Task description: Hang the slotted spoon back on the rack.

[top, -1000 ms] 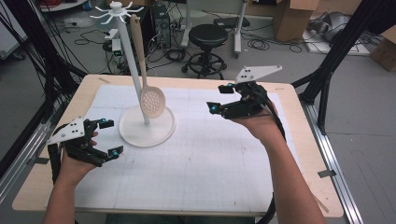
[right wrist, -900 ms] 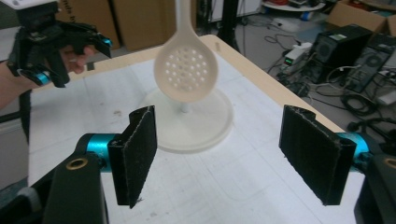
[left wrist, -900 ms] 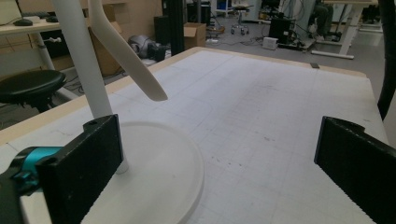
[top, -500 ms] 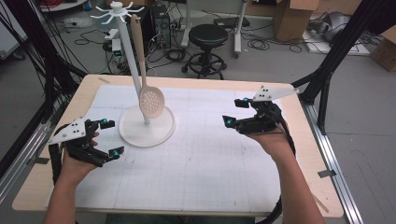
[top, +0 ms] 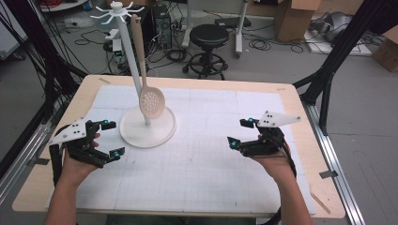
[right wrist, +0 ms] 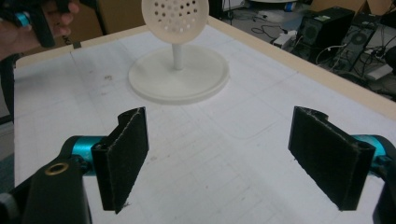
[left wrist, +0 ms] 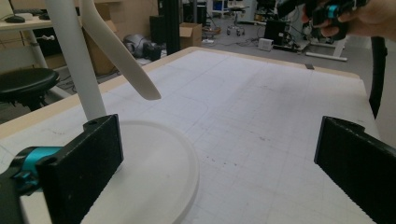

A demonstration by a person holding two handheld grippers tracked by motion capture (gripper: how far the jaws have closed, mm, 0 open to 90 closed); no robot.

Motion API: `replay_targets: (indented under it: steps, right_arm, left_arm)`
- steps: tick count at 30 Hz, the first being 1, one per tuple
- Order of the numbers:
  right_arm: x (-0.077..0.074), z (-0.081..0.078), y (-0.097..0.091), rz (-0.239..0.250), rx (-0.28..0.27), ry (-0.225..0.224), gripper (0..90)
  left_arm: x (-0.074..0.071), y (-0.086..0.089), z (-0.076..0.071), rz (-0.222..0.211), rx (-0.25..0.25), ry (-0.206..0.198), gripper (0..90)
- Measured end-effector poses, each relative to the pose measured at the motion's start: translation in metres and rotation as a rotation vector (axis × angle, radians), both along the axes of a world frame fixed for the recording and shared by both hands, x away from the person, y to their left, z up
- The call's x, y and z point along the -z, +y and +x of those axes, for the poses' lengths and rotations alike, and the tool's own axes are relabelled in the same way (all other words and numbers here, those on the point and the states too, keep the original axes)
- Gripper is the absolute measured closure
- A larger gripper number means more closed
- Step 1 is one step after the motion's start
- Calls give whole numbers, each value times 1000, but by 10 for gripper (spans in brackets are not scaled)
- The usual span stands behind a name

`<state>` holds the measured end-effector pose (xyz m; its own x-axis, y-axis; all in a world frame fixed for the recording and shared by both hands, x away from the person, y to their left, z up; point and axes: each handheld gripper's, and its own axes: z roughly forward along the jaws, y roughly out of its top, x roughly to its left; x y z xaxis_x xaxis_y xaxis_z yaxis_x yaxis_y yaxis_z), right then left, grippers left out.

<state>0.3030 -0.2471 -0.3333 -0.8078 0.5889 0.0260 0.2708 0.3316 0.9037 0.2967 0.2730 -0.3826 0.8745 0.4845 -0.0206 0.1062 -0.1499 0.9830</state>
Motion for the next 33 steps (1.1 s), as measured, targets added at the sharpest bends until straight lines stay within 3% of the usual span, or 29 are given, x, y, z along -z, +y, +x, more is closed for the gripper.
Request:
replay_targets:
  steps: [2,5,8,15,21,27,33]
  right_arm:
    - [9,-4,-4,-2,13,-3,188]
    - [23,-9,-12,43,36,-28,176]
    - [32,-7,-16,7,47,-12,167]
    - [40,-6,-26,60,77,-2,154]
    - [53,-1,-30,75,78,55,116]
    - [63,2,-23,43,63,82,104]
    - [63,1,-22,38,67,82,104]
  left_arm:
    - [1,0,0,-7,-1,0,16]
    - [4,1,2,-13,-1,9,16]
    - [5,-1,2,-10,-3,17,16]
    - [5,0,1,4,-9,17,16]
    - [6,2,0,5,-20,23,16]
    - [7,-1,0,9,-12,21,16]
    - [7,-3,0,14,3,21,16]
